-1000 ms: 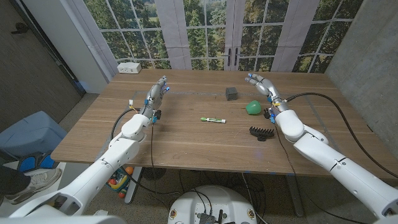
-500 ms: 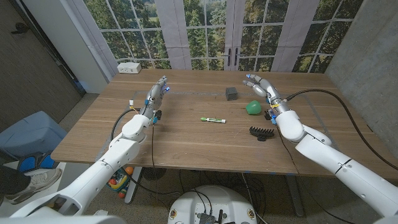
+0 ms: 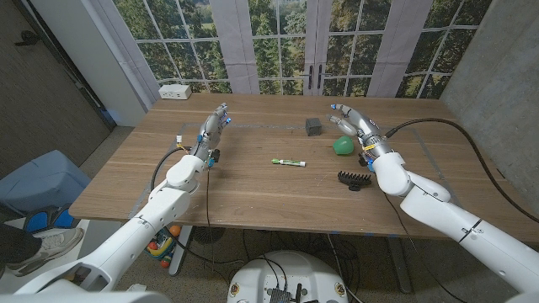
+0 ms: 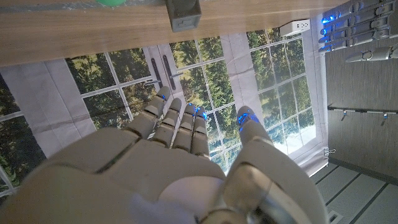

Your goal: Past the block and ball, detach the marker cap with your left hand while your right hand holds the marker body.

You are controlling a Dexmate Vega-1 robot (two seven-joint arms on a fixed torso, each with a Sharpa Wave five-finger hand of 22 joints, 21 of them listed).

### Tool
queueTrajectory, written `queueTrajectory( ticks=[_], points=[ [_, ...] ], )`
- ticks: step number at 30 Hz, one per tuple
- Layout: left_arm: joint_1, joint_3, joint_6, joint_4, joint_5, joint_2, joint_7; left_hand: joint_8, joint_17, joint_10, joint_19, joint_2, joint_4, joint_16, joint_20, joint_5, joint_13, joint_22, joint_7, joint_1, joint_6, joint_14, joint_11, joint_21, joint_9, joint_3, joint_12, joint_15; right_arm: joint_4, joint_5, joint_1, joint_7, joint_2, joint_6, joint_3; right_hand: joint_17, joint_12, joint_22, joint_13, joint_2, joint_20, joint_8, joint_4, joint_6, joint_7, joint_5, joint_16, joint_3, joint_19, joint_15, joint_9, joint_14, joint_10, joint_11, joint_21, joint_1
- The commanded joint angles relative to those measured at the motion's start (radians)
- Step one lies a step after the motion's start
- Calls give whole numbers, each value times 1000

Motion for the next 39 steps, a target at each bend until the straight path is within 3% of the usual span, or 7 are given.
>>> queueTrajectory(
  ticks=[1, 18, 39],
  points=[
    [1, 2, -1, 2, -3, 0, -9, 6, 3, 5, 1, 13, -7, 8, -10, -2, 4, 3, 0, -8, 2, 2, -5, -3, 5, 1, 3, -18, -83, -94, -9, 36, -31, -96, -36, 3, 4, 2, 3, -1, 5, 3, -2, 7, -9, 5, 7, 6, 6, -56, 3, 14, 9, 1, -3, 10],
    [-5, 0, -17, 26, -12, -2, -30, 6, 3, 7, 6, 13, -11, 7, -6, -2, 4, 4, 0, -10, 4, 5, -5, -10, 5, 2, 3, -17, -138, -208, 19, 121, -37, -192, -108, 16, 10, 5, 9, 6, 0, 11, 1, 28, -19, 11, 22, 10, 17, -70, 5, 25, 24, -13, 0, 30],
    [-3, -5, -23, 36, -24, 0, -43, 6, 3, 8, 10, 14, -14, 6, -5, -2, 4, 4, 1, -14, 7, 6, -3, -19, 5, 4, 2, -15, -118, -287, 79, 240, -11, -207, -198, 27, 10, 6, 16, 6, -4, 11, 1, 33, -25, 16, 30, 11, 20, -76, 6, 22, 25, -24, -1, 49]
  ],
)
